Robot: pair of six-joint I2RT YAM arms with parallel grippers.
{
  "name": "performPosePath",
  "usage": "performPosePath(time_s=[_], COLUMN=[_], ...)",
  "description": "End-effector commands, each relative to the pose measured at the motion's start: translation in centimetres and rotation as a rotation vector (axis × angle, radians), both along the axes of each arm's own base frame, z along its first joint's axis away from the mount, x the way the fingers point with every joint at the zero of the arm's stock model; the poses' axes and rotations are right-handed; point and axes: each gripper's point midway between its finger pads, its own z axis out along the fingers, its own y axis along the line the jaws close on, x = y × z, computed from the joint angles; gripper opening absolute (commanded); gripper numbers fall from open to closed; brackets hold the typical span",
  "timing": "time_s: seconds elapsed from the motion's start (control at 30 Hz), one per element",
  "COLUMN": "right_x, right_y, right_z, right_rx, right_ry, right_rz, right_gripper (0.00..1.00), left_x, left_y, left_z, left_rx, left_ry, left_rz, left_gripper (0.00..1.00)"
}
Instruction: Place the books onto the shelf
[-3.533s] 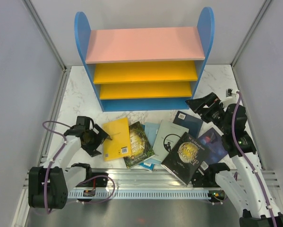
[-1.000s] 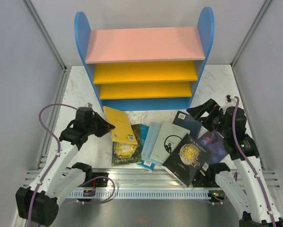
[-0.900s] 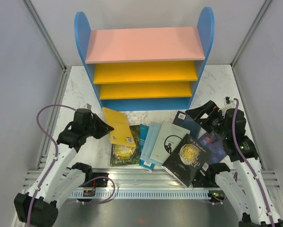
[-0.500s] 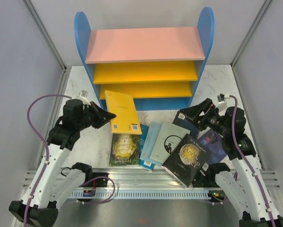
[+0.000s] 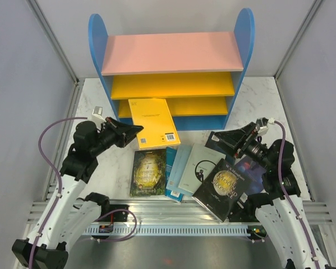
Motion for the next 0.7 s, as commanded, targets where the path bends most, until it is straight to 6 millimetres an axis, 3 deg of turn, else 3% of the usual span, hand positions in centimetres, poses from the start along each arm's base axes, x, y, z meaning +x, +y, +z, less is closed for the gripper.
performPosePath(time_s=[0.0, 0.17, 0.3, 0.47, 0.67], right_x=[-0.8, -0.4, 0.1, 0.3, 0.3], right_y=[0.0, 0.4, 1.3, 2.8, 3.8], right_z=[2.3, 1.5, 1.5, 1.2, 1.6], right_rx=[0.087, 0.061, 0.041, 0.019, 0.039], right_ry=[-0.032, 0.012, 0.022, 0.042, 0.027], right_rz=[0.0, 0.015, 0.039, 0.062, 0.059], right_gripper=[0.95, 0.93, 0.93, 0.93, 0.93], left_x=[-0.1, 0.4, 0.1, -0.2, 0.6], left_y=[-0.9, -2.3, -4.5, -5.7, -6.7], left_z=[7.9, 10.3, 11.3, 12.5, 12.0], left_rx=[-0.197, -0.224, -0.233, -0.261, -0.266], left_ry=[-0.205, -0.26, -0.261, -0.275, -0.251], left_rz=[-0.011, -0.02, -0.067, -0.069, -0.047], left_gripper=[0.02, 0.02, 0.02, 0.02, 0.02])
